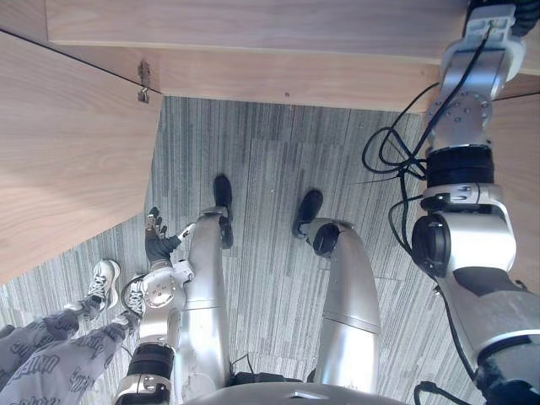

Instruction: Walk over to the cabinet, pick up the folder, carry it to the office cabinet, place the folder inside the office cabinet, then close the office cabinet door

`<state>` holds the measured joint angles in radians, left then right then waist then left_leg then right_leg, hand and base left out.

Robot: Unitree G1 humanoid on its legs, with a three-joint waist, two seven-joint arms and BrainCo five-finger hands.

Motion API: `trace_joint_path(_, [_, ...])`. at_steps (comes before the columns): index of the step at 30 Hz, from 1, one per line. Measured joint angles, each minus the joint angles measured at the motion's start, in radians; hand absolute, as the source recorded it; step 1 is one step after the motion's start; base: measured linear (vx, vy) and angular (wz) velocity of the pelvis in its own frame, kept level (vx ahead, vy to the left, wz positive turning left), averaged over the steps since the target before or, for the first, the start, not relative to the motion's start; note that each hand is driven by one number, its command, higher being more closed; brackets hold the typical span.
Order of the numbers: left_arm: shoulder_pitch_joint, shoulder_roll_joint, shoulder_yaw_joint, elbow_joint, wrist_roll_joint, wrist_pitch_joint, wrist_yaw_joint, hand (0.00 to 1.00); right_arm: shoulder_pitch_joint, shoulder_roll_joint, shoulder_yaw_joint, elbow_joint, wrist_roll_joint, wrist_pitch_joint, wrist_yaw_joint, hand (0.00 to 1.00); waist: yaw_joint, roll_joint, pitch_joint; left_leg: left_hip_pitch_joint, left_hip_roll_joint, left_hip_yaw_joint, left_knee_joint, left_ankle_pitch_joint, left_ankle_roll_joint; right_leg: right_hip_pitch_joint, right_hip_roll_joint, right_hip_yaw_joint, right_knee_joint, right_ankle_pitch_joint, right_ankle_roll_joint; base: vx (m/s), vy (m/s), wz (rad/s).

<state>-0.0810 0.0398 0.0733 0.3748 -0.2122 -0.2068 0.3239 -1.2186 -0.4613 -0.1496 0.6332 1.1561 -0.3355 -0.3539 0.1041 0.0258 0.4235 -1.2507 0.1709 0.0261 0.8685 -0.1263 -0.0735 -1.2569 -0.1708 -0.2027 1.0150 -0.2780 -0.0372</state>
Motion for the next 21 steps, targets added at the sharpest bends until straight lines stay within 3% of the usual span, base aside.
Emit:
trace_joint_path(10, [0.0,0.021,0.004,0.012,0.001,0.013,0.002,0.0,0.049,-0.026,0.032,0.018,-0.094,0.085,0.005,0.0,-0.016,-0.007,-0.012,0.004,0.008,0.003,0.004,-0.002,0.003,0.019,0.009,0.001,-0.032,0.023,0.011,0.0,0.023,-0.05])
trace_joint_path(14, [0.001,0.024,0.009,0.015,0.001,0.016,0.002,0.0,0.05,-0.089,0.073,0.058,-0.205,0.151,0.018,0.0,-0.019,-0.007,-0.012,0.008,0.017,0.005,0.0,-0.005,0.012,0.03,0.017,0.001,-0.062,0.043,0.016,-0.02,0.039,-0.12])
trace_joint_path(21, [0.001,0.019,0.037,0.022,0.001,0.02,-0.001,0.0,0.043,-0.156,0.115,0.089,-0.557,0.254,0.013,0.0,-0.029,-0.007,-0.012,0.011,0.022,0.019,0.0,-0.008,0.021,0.039,0.023,0.01,-0.096,0.07,0.027,-0.01,0.036,-0.08])
